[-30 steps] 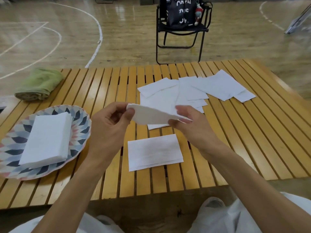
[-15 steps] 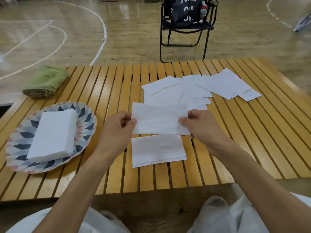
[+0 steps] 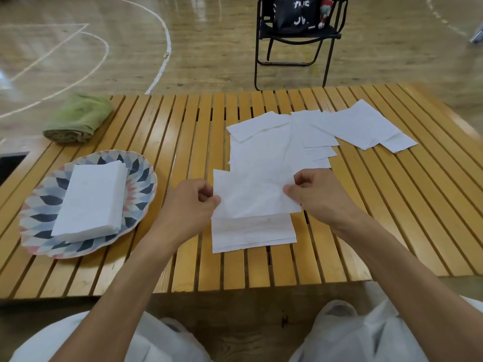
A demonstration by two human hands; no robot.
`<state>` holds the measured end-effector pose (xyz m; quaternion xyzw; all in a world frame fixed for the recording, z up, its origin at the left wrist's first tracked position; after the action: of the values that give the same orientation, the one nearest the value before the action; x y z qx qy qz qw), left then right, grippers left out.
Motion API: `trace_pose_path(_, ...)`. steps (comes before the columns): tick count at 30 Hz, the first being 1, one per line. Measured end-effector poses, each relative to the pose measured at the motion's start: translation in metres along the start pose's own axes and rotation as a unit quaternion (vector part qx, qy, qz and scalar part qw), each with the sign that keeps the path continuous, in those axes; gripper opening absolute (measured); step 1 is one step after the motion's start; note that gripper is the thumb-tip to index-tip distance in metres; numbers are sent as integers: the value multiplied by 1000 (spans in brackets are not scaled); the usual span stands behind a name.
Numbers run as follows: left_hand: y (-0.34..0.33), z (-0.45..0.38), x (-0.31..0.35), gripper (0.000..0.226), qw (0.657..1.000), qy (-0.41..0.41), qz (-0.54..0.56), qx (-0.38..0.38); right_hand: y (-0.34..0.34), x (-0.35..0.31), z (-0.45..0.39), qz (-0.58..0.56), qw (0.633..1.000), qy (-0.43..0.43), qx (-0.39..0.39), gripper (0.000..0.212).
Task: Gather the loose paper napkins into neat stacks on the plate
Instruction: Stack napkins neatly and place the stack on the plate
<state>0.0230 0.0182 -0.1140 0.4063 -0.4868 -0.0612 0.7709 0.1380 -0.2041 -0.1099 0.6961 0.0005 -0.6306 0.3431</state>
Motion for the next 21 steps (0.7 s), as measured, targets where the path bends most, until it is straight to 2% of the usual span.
trace_pose_path(6,6,2,5,10,999,-4,33,13,7,-4,-2,-20,1000,7,14,10)
trace_pose_path(10,-3,3,0,9,999,13,15,-32,4,2,-2,-14,1000,-5,3,8)
trace_pose_path(15,-6,2,-4,10,999,24,0,-39,4,7,-6,-1,1000,-12,0,9)
trace_pose_path(21,-32,0,-19,4,984,104,22,-140,-11,20,-4,38,995,-73,-58,11)
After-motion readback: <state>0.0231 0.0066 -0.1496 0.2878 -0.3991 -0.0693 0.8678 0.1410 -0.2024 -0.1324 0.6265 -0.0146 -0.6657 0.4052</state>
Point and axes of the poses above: each hand's wrist, its own z-axis away from the middle knuckle, its own y-axis out of the back of the hand, x = y × z, the point moved 7 cm from there along -z, towards the middle knuckle, and after that the axes turned 11 degrees about y, right-handed, at the moved point
